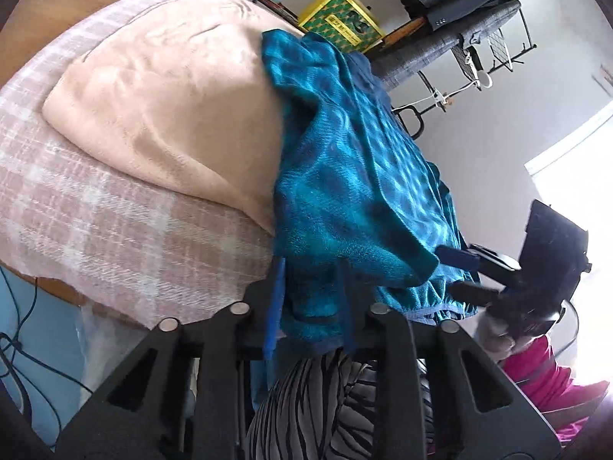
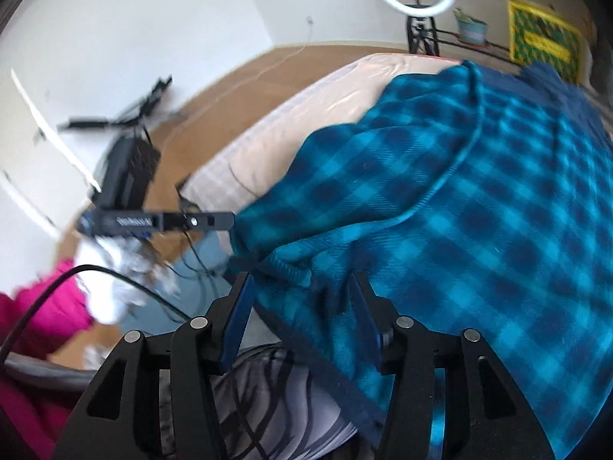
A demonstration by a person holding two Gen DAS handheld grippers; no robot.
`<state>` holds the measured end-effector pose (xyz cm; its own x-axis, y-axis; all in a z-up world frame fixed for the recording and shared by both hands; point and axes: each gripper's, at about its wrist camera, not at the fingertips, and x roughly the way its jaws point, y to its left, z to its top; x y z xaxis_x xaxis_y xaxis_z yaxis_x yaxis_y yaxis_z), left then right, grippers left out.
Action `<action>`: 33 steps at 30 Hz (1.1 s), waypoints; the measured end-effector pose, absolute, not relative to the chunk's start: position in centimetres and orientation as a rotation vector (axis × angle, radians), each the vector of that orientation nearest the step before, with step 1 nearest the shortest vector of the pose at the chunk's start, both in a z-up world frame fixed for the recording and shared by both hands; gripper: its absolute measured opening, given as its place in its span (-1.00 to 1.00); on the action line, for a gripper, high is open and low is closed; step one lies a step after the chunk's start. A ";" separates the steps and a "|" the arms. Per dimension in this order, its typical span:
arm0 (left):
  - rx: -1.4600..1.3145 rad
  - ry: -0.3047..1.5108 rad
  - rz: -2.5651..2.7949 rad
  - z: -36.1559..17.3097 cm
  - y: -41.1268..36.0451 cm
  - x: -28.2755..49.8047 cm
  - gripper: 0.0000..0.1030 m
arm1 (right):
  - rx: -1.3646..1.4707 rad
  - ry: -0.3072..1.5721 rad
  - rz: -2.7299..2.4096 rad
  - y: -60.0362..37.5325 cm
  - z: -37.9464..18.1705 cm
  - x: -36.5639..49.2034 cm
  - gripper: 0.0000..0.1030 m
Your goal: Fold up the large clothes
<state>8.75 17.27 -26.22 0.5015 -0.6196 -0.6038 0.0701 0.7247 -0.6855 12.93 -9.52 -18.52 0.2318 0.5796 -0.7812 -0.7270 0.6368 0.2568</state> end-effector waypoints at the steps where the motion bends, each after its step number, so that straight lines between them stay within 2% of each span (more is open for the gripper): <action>1: -0.644 0.963 -0.458 -26.1 17.2 8.7 -0.61 | -0.193 0.990 0.912 -8.9 -19.0 13.0 -0.01; 2: -0.640 0.965 -0.461 -26.0 17.1 8.6 -0.72 | -0.216 1.000 0.924 -8.1 -19.7 13.2 -0.01; 7: -0.607 0.974 -0.466 -25.2 16.4 8.9 -0.82 | -0.320 1.011 0.933 -6.1 -21.4 12.6 -0.03; 9: -0.604 0.974 -0.473 -24.7 16.4 8.9 -0.83 | -0.303 1.038 0.949 -6.1 -21.6 12.7 -0.44; 10: -0.607 0.976 -0.474 -24.5 16.5 8.9 -0.83 | -0.282 1.063 0.954 -6.2 -21.7 13.0 -0.84; 13: -0.639 0.986 -0.463 -23.7 17.1 8.7 -0.83 | -0.074 1.125 1.021 -8.0 -21.0 13.6 -0.89; 17: -0.647 1.005 -0.402 -22.6 17.6 8.5 -0.82 | 0.384 1.201 1.138 -11.5 -20.6 15.3 -0.89; 18: -0.631 1.012 -0.379 -22.7 17.5 8.5 -0.75 | 0.451 1.223 1.127 -12.3 -21.1 15.8 -0.89; 22: -0.608 1.077 -0.349 -24.7 16.8 8.3 -0.55 | 0.292 1.296 0.951 -12.6 -23.3 16.2 -0.87; 24: -0.621 1.086 -0.348 -25.5 16.7 7.8 -0.52 | 0.165 1.310 0.886 -12.2 -23.9 15.6 -0.87; 28: -0.641 1.065 -0.309 -26.4 16.8 6.3 -0.49 | 0.025 1.216 0.878 -11.6 -21.9 13.9 -0.87; 30: -0.685 1.050 -0.310 -26.8 17.0 6.0 -0.37 | -0.022 1.133 0.868 -11.3 -20.2 13.6 -0.87; 33: -0.745 1.024 -0.327 -27.2 16.9 6.0 -0.37 | -0.090 1.057 0.849 -11.3 -18.2 13.0 -0.87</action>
<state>5.97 16.88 -27.24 0.4997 -0.5713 -0.6511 -0.0887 0.7139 -0.6946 12.96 -11.25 -18.22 0.2139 0.5699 -0.7934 -0.6514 0.6885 0.3188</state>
